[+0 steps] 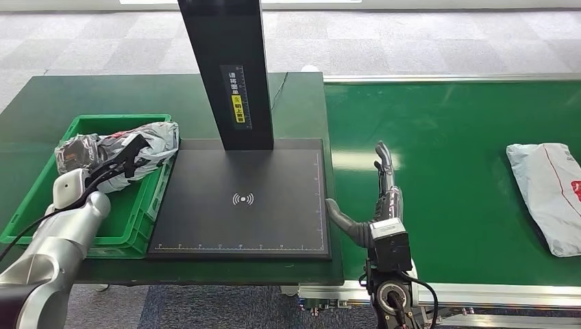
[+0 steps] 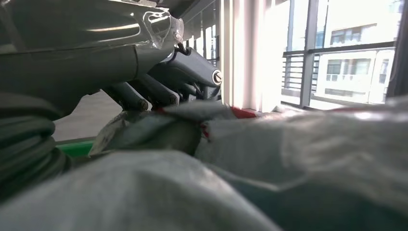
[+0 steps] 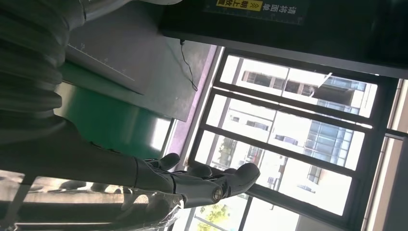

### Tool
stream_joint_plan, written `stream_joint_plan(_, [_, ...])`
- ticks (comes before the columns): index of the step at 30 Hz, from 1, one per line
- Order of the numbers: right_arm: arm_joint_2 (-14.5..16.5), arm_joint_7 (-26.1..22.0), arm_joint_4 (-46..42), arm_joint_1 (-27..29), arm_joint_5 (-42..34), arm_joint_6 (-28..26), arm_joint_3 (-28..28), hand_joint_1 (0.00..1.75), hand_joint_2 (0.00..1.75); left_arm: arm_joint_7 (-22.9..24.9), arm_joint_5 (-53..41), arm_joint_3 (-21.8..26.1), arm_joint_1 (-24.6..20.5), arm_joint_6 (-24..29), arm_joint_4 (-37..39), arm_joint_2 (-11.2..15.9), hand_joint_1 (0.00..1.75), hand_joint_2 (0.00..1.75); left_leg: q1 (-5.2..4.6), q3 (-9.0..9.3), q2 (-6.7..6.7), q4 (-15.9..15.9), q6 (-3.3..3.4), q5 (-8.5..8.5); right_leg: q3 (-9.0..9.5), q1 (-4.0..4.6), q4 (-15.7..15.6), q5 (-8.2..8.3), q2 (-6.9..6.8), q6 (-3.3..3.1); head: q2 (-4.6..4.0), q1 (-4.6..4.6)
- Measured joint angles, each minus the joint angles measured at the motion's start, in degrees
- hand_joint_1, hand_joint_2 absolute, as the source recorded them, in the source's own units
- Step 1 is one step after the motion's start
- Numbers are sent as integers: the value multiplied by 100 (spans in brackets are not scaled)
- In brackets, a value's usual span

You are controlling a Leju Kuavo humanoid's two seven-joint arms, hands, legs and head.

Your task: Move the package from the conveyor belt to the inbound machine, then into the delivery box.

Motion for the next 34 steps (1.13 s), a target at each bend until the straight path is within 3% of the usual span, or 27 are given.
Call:
stream_joint_plan(5, [38, 50, -22, 27, 32, 0, 3, 0, 175, -685, 352, 323, 72, 423, 27, -71, 0, 175, -1, -6, -13, 1, 0, 0, -5, -1, 0, -1, -4, -1, 0, 1])
stream_joint_plan(11, [57, 54, -101, 80, 44, 0, 3, 0, 175, -2624, 1779, 669, 486, 1070, -454, -425, 0, 175, -7, -11, -12, 2, 1, -1, -6, -7, -3, -1, -5, 0, 1, 1])
stream_joint_plan(15, [58, 53, -141, 89, 37, 1, 7, 0, 175, -3929, 3434, 831, 1002, 1335, -1431, -714, 0, 175, -11, -11, -12, 1, 2, -4, -6, -11, -4, -2, -6, 0, 1, -4])
stream_joint_plan(20, [57, 31, -140, 81, -69, 10, 72, 0, 175, -4668, 5233, 805, 1925, 1357, -2993, -1149, 0, 175, -10, -11, -12, 1, 1, -4, -6, -10, -5, -2, -5, 0, -1, -3])
stream_joint_plan(24, [41, -40, -113, 49, -247, 74, 170, 0, 175, -4869, 6230, 564, 2732, 946, -4221, -1485, 0, 175, -10, -12, -12, 1, 1, -4, -7, -10, -5, -2, -6, 1, -2, -2])
stream_joint_plan(30, [-49, -140, 67, -107, -405, 423, 384, 0, 175, -4544, 7319, -108, 3567, -1008, -5209, -1699, 0, 175, -10, -17, -13, 1, 1, -5, -8, -10, -6, -3, -6, 3, 0, -3])
stream_joint_plan(34, [-90, -218, 187, -172, -553, 546, 498, 0, 175, -4644, 7392, -461, 3933, -1346, -5465, -1780, 0, 175, -10, -17, -13, 1, 1, -5, -9, -10, -6, -3, -6, 2, 0, -3])
